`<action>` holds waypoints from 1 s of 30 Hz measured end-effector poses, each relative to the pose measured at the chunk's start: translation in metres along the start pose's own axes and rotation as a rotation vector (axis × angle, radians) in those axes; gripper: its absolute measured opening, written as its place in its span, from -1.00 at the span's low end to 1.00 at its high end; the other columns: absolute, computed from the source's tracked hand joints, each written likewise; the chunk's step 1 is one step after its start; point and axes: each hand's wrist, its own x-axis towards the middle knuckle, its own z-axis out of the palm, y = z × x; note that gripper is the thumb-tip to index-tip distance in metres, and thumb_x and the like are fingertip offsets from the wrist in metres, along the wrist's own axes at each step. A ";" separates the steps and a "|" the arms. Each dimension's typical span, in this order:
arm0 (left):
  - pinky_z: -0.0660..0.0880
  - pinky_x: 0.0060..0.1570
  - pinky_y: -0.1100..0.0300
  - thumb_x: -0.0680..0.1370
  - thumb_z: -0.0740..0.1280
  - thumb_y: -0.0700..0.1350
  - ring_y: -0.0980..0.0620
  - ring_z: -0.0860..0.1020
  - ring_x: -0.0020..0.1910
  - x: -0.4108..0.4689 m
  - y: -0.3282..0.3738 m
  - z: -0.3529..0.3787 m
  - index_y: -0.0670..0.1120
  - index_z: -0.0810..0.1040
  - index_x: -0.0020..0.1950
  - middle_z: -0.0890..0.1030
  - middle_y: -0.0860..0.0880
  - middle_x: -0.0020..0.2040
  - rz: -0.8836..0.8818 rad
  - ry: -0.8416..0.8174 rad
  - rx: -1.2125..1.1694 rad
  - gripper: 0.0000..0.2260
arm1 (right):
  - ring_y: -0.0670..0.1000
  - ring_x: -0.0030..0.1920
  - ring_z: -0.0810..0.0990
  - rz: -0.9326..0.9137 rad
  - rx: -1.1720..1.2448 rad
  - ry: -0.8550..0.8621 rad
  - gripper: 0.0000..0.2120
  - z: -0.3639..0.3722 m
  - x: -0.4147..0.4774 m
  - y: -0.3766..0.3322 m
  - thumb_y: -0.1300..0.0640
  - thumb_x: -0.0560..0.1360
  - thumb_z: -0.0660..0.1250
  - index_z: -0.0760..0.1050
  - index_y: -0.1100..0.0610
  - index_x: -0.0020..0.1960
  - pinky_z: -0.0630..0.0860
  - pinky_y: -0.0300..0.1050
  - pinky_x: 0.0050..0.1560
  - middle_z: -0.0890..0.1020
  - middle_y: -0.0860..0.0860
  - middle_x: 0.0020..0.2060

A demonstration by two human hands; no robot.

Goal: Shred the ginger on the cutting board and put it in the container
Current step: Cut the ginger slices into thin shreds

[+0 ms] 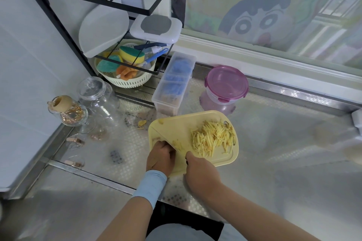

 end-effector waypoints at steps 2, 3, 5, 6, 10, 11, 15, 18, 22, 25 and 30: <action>0.46 -0.45 0.15 0.30 0.43 -0.33 -0.16 0.59 -0.29 -0.002 -0.001 0.003 -0.16 0.66 -0.31 0.62 -0.13 -0.27 -0.032 -0.009 -0.022 -0.91 | 0.07 -0.36 0.39 0.009 0.001 -0.003 -0.82 0.001 0.000 0.000 0.32 0.49 0.15 0.24 0.09 -0.02 0.23 -0.08 -0.47 0.45 0.07 -0.30; 0.49 -0.42 0.14 0.31 0.46 -0.33 -0.16 0.59 -0.27 -0.003 -0.001 0.003 -0.15 0.67 -0.30 0.63 -0.13 -0.25 -0.048 -0.018 -0.037 -0.91 | 0.08 -0.36 0.40 0.014 0.000 -0.004 -0.82 0.002 0.001 0.000 0.32 0.49 0.15 0.24 0.09 -0.02 0.25 -0.07 -0.46 0.44 0.06 -0.30; 0.51 -0.38 0.13 0.37 0.40 -0.27 -0.15 0.59 -0.24 -0.003 -0.003 0.004 -0.14 0.67 -0.27 0.63 -0.12 -0.22 -0.060 -0.024 -0.060 -0.93 | 0.11 -0.34 0.41 0.019 -0.002 -0.006 -0.82 0.003 0.006 -0.003 0.34 0.49 0.14 0.24 0.10 -0.02 0.29 -0.05 -0.42 0.41 0.05 -0.32; 0.51 -0.37 0.14 0.39 0.35 -0.23 -0.15 0.59 -0.24 -0.003 -0.004 0.003 -0.14 0.67 -0.28 0.63 -0.12 -0.22 -0.062 -0.026 -0.067 -0.89 | 0.12 -0.33 0.41 0.019 -0.004 -0.006 -0.82 0.002 0.009 -0.004 0.35 0.49 0.14 0.24 0.10 -0.02 0.30 -0.05 -0.40 0.41 0.05 -0.32; 0.46 -0.38 0.19 0.41 0.27 -0.16 -0.15 0.58 -0.25 -0.003 -0.002 0.003 -0.13 0.66 -0.31 0.63 -0.10 -0.25 -0.066 -0.029 -0.057 -0.81 | 0.10 -0.34 0.41 0.004 -0.014 -0.002 -0.82 -0.001 0.011 -0.007 0.35 0.50 0.14 0.24 0.11 -0.02 0.29 -0.05 -0.42 0.41 0.05 -0.31; 0.44 -0.38 0.20 0.39 0.33 -0.21 -0.15 0.59 -0.26 -0.002 -0.001 0.001 -0.13 0.66 -0.31 0.63 -0.10 -0.25 -0.064 -0.028 -0.045 -0.87 | 0.09 -0.35 0.40 0.004 -0.012 -0.006 -0.82 -0.002 0.010 -0.006 0.35 0.50 0.13 0.24 0.10 -0.02 0.27 -0.06 -0.45 0.42 0.05 -0.31; 0.47 -0.40 0.18 0.29 0.47 -0.35 -0.15 0.60 -0.29 -0.003 0.002 0.000 -0.14 0.66 -0.32 0.63 -0.12 -0.26 -0.039 0.003 -0.026 -0.88 | 0.08 -0.35 0.41 0.023 -0.002 -0.011 -0.83 0.001 0.003 0.001 0.32 0.50 0.14 0.24 0.09 -0.01 0.27 -0.08 -0.45 0.43 0.05 -0.30; 0.49 -0.39 0.16 0.35 0.39 -0.28 -0.14 0.59 -0.26 -0.004 0.001 0.000 -0.13 0.65 -0.31 0.62 -0.11 -0.25 -0.050 0.013 -0.043 -0.92 | 0.09 -0.33 0.42 0.039 -0.005 -0.030 -0.83 0.003 0.003 0.004 0.31 0.51 0.16 0.24 0.09 -0.01 0.30 -0.05 -0.42 0.43 0.05 -0.30; 0.49 -0.37 0.14 0.37 0.40 -0.28 -0.15 0.58 -0.23 -0.004 -0.001 0.002 -0.13 0.66 -0.29 0.62 -0.11 -0.24 -0.069 -0.023 -0.048 -0.92 | 0.09 -0.32 0.41 0.042 -0.007 -0.041 -0.83 0.001 0.009 0.003 0.32 0.50 0.14 0.24 0.09 -0.01 0.28 -0.06 -0.40 0.41 0.04 -0.30; 0.52 -0.33 0.11 0.37 0.47 -0.30 -0.15 0.59 -0.20 -0.004 -0.001 0.000 -0.11 0.67 -0.26 0.62 -0.10 -0.22 -0.138 -0.091 -0.052 -0.90 | 0.11 -0.30 0.43 0.037 0.020 -0.029 -0.90 -0.002 0.014 0.006 0.27 0.54 0.13 0.26 0.09 -0.04 0.31 -0.06 -0.38 0.42 0.04 -0.29; 0.52 -0.15 0.03 0.49 0.34 -0.20 -0.17 0.56 -0.09 0.011 0.009 -0.002 -0.14 0.71 -0.16 0.65 -0.13 -0.16 -0.069 -0.205 -0.030 -0.86 | 0.07 -0.32 0.43 0.059 0.107 0.052 -0.89 -0.007 0.011 0.020 0.14 0.63 0.08 0.29 0.07 -0.08 0.28 -0.06 -0.39 0.41 0.00 -0.31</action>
